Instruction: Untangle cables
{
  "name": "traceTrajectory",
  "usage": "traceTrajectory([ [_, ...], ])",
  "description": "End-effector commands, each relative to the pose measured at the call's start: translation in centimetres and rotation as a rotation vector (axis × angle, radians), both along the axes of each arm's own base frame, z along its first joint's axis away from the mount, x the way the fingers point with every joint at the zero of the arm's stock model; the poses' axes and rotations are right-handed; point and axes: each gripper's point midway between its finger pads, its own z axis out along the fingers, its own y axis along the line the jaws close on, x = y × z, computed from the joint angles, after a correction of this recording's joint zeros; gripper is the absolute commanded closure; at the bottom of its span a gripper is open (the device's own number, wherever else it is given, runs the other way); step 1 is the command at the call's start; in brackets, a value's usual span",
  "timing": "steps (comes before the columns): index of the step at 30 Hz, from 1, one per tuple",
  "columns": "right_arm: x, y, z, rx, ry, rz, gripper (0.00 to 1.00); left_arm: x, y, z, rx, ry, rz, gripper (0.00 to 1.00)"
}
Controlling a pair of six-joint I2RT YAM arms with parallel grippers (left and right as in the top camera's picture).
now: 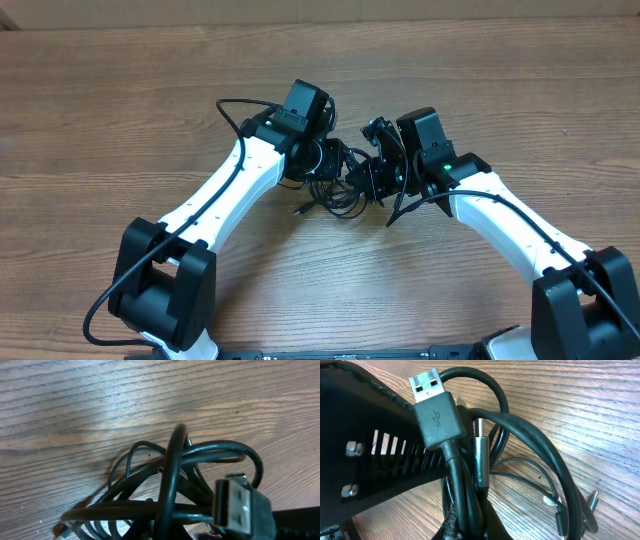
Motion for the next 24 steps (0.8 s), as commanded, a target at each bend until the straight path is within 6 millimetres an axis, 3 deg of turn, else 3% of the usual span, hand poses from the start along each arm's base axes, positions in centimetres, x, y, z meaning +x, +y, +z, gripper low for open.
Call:
traceTrajectory([
  [1, -0.1, 0.5, 1.6, 0.034, -0.035, 0.023, 0.96, 1.0, 1.2, -0.2, 0.067, -0.042, 0.017, 0.96],
  [5, 0.3, -0.8, 0.7, -0.03, -0.026, -0.024, 0.96, 2.3, 4.3, 1.7, 0.14, -0.083, 0.055, 0.96],
  [9, 0.8, -3.3, -0.7, -0.145, -0.015, -0.109, 0.96, 4.0, 7.2, 7.4, 0.073, -0.144, 0.066, 0.96],
  [14, 1.0, -3.6, -0.8, -0.154, -0.016, -0.12, 0.96, 3.9, 7.9, 14.6, -0.185, -0.251, -0.134, 0.96],
  [16, 1.0, -3.6, -0.8, -0.154, -0.016, -0.12, 0.96, 3.7, 9.6, 15.3, -0.187, -0.263, -0.158, 0.96],
  [18, 1.0, -3.7, -0.8, -0.159, -0.016, -0.125, 0.96, 3.3, 12.2, 14.8, -0.141, -0.242, -0.141, 0.96],
  [22, 1.3, -4.2, -1.0, -0.172, -0.001, -0.18, 0.96, 2.7, 17.6, 13.6, -0.087, -0.162, -0.013, 0.96],
  [24, 1.4, -4.1, -0.9, -0.168, -0.001, -0.182, 0.96, 2.7, 19.3, 13.8, -0.119, -0.145, 0.05, 0.96],
])
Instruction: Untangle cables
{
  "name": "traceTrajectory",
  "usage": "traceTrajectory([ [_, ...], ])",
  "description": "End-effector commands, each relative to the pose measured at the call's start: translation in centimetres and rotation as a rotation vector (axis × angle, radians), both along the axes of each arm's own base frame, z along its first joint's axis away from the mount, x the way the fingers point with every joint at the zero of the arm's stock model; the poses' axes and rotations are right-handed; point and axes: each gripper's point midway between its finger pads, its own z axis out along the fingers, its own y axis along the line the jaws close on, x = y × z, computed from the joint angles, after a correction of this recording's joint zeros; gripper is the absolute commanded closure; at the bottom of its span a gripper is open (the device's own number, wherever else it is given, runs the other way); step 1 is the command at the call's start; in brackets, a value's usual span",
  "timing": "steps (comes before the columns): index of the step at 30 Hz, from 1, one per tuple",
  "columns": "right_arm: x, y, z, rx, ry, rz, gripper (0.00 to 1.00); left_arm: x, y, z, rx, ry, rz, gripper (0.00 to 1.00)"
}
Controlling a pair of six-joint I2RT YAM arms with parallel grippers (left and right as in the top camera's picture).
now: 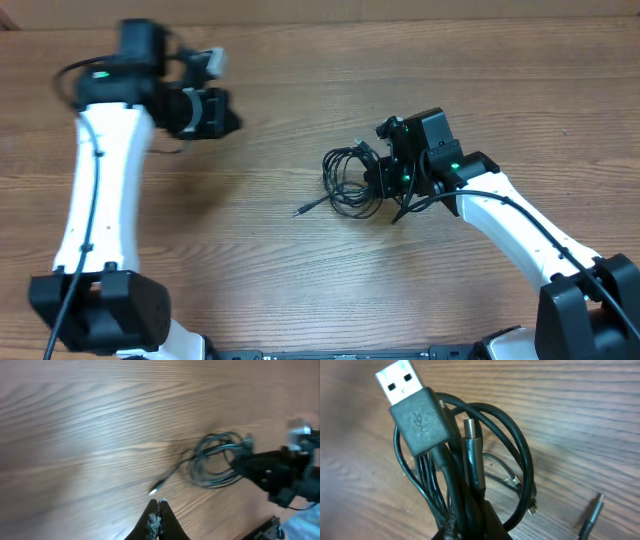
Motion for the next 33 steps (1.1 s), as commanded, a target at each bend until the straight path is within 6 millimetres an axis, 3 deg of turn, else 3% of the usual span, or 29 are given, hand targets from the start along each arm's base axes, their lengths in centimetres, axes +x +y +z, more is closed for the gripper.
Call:
traceTrajectory([
  [1, 0.4, -0.3, 0.1, -0.008, -0.007, -0.036, 0.96, 0.1, 1.9, 1.4, -0.046, -0.044, 0.023, 0.96],
  [2, 0.4, -0.1, 0.2, 0.007, -0.007, -0.028, 0.96, 0.1, 2.1, 1.7, -0.083, -0.042, 0.039, 0.92],
  [3, 0.3, 0.3, 0.4, 0.026, -0.006, -0.016, 0.96, 0.1, 2.0, 2.1, -0.128, -0.044, 0.044, 0.81],
  [4, 0.3, 0.8, 0.7, 0.052, -0.008, -0.001, 0.96, 0.0, 1.8, 2.4, -0.17, -0.045, 0.04, 0.64],
  [8, 0.2, 2.7, 2.2, 0.152, -0.047, 0.091, 0.96, -0.3, 0.9, 2.0, -0.202, -0.026, 0.022, 0.3],
  [11, 0.2, 4.3, 3.9, 0.25, -0.087, 0.169, 0.96, -0.9, -0.6, 0.8, -0.206, 0.011, -0.016, 0.17],
  [15, 0.3, 5.4, 6.1, 0.396, -0.07, 0.172, 0.96, -2.1, -2.6, -1.1, -0.195, 0.028, -0.12, 0.15],
  [19, 2.0, 3.8, 7.7, 0.541, 0.041, 0.006, 0.96, -4.0, -4.8, -3.3, -0.189, 0.001, -0.303, 0.19],
  [22, 2.0, 3.2, 9.5, 0.643, 0.054, 0.048, 0.96, -4.6, -6.6, -4.1, -0.244, -0.002, -0.352, 0.19],
  [25, 2.1, 2.7, 9.7, 0.656, 0.055, 0.047, 0.96, -4.9, -8.6, -4.2, -0.332, -0.03, -0.394, 0.2],
  [30, 1.8, 3.0, 9.6, 0.655, 0.069, 0.051, 0.96, -3.3, -10.4, -4.8, -0.395, 0.012, -0.283, 0.07],
  [33, 1.6, 3.4, 9.6, 0.654, 0.071, 0.062, 0.96, -1.6, -10.8, -5.4, -0.356, 0.042, -0.168, 0.06],
])
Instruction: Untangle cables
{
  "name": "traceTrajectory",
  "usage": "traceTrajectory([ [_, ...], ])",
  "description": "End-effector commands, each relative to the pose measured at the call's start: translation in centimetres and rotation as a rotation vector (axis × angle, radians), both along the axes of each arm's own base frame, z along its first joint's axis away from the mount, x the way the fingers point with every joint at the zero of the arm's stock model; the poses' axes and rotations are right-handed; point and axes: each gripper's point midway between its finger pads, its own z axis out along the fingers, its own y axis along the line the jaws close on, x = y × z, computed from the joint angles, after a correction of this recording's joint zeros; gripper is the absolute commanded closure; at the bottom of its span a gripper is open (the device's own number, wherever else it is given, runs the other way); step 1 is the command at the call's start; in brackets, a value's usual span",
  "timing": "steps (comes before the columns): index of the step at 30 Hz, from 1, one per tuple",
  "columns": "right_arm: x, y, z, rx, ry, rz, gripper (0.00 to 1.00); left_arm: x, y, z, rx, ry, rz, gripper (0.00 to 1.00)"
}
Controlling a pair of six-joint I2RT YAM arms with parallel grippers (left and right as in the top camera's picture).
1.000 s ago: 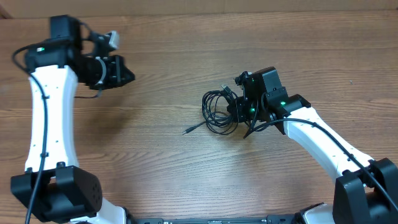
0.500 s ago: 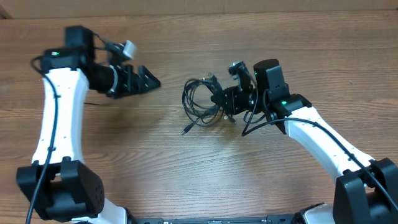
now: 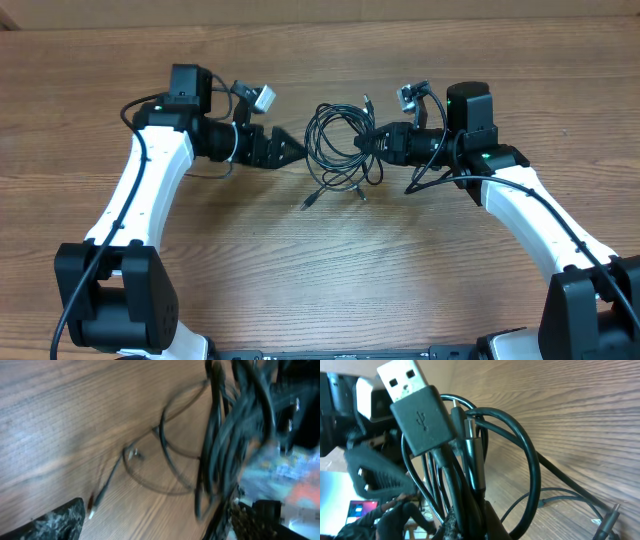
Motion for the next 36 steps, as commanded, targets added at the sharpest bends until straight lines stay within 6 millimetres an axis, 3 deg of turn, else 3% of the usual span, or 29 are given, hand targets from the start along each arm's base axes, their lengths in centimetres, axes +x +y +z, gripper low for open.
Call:
traceTrajectory([
  [1, -0.8, 0.8, 0.5, 0.029, 0.01, 0.039, 0.96, 0.7, -0.7, -0.3, 0.006, 0.135, 0.139, 0.06],
  [7, -0.8, 0.8, 0.5, 0.029, 0.01, 0.04, 0.96, 1.3, -3.1, -1.3, 0.103, 0.135, 0.2, 0.06],
  [10, -0.9, 0.8, 0.6, 0.031, 0.01, 0.043, 0.96, 1.4, -3.8, -1.9, 0.152, 0.135, 0.233, 0.12],
  [16, -0.7, 0.8, 0.7, 0.033, 0.0, 0.042, 0.96, 1.2, -4.3, -2.8, 0.234, 0.127, 0.27, 0.49],
  [20, -0.7, 0.8, 0.7, 0.034, -0.005, 0.041, 0.96, 1.0, -4.8, -2.8, 0.242, 0.09, 0.228, 0.91],
  [22, -0.7, 0.8, 0.7, 0.033, -0.005, 0.041, 0.86, 1.1, -4.8, -2.8, 0.248, 0.07, 0.209, 0.96],
  [23, -0.6, 0.7, 0.7, 0.03, -0.009, 0.039, 0.73, 1.2, -4.6, -2.8, 0.255, 0.053, 0.2, 0.96],
  [24, -0.5, 0.6, 0.5, 0.02, -0.011, 0.03, 0.55, 1.4, -4.2, -2.7, 0.26, 0.039, 0.199, 0.96],
  [26, -0.2, 0.1, 0.1, -0.003, -0.023, 0.018, 0.1, 2.0, -3.2, -2.6, 0.261, 0.023, 0.21, 0.96],
  [27, -0.1, -0.2, 0.0, -0.009, -0.026, 0.015, 0.0, 2.3, -2.7, -2.4, 0.256, 0.015, 0.214, 0.96],
  [30, 0.4, -1.4, -0.2, -0.013, -0.011, -0.017, 0.0, 2.8, -1.3, -1.7, 0.223, -0.019, 0.197, 0.96],
  [36, 0.8, -2.5, -0.2, -0.009, -0.002, -0.04, 0.0, 2.6, -0.9, 0.1, 0.099, -0.112, 0.065, 0.96],
])
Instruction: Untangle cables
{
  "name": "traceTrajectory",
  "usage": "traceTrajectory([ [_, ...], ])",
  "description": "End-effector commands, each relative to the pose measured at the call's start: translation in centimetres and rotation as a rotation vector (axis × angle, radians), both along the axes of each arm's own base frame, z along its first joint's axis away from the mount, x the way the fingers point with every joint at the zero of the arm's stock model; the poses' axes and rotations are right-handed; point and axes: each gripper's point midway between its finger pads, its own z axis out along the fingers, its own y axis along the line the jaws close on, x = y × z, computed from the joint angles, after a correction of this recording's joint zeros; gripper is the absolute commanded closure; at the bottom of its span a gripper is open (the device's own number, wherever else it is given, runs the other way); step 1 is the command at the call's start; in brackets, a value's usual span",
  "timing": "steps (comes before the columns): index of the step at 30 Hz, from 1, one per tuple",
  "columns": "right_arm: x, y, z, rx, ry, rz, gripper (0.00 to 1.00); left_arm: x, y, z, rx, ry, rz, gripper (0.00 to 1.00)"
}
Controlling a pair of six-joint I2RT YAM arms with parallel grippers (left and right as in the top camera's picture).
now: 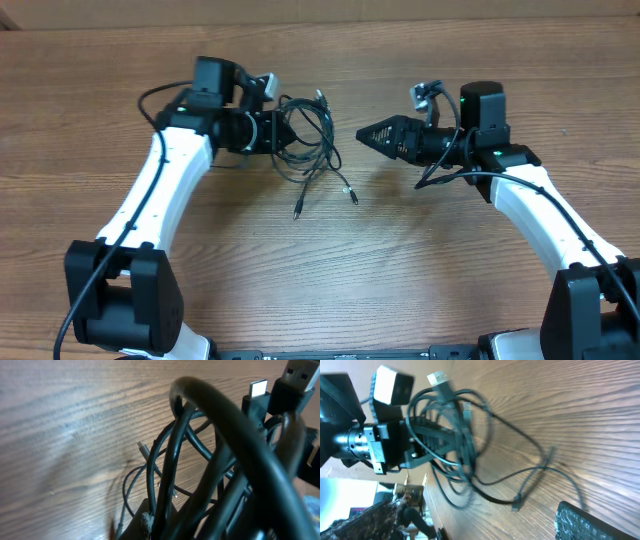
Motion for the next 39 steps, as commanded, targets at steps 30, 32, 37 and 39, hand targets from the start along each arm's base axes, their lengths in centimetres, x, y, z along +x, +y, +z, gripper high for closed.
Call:
traceTrajectory([
  [30, -3.0, 8.3, 0.6, -0.13, -0.406, 0.265, 0.34, -2.8, -4.3, 0.5, 0.014, -0.05, -0.189, 0.96],
  [32, -2.7, 8.0, -0.1, -0.167, -0.392, 0.24, 0.35, -3.0, -4.7, 0.7, -0.011, -0.046, -0.201, 0.96],
  [37, -2.6, 8.1, -0.7, -0.172, -0.38, 0.242, 0.35, -3.8, -5.7, 1.7, -0.092, -0.034, -0.242, 0.96],
  [39, -2.8, 8.4, -1.0, -0.168, -0.371, 0.254, 0.36, -4.0, -6.1, 2.1, -0.129, -0.031, -0.26, 0.96],
])
